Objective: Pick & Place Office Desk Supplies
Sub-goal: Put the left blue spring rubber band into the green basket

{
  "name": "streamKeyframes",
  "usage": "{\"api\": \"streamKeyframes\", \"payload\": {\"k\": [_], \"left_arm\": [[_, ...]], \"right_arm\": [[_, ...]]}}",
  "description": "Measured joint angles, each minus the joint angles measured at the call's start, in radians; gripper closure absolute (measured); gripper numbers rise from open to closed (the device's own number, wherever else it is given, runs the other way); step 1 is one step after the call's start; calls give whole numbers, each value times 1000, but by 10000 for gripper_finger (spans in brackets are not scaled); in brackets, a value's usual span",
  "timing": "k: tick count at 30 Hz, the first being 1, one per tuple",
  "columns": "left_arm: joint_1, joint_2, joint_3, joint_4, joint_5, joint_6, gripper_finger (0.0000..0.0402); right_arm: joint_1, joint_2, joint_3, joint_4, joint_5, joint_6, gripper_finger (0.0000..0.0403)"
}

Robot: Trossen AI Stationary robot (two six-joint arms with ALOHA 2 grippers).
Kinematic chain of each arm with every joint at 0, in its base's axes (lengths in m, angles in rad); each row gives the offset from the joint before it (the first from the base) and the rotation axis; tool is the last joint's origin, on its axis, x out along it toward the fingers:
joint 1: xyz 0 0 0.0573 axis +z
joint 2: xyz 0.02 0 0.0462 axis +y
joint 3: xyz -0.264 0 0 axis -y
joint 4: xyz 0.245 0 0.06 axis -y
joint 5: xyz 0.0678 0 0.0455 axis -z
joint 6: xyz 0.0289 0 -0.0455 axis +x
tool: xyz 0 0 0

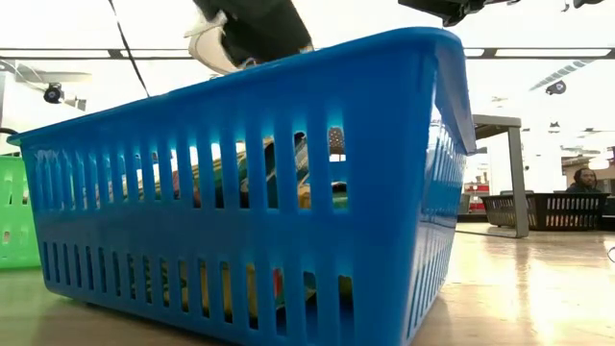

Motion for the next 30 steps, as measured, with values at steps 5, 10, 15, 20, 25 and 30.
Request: {"api": "streamKeyframes", "payload": {"k": [5,10,15,20,25,30], "left_arm": [[22,78,53,17,64,102,197],[10,156,94,63,57,328,197],[27,235,147,117,57,431,201],[38,327,196,136,62,582,206],[36,379,200,132,62,724,207],[48,385,200,141,36,774,207]], "right_arm": [[0,0,0,0,0,0,218],[0,0,0,0,0,0,218],[0,0,0,0,0,0,218],[0,0,0,0,0,0,218],[0,0,0,0,0,0,218],[0,0,0,0,0,0,218]]}}
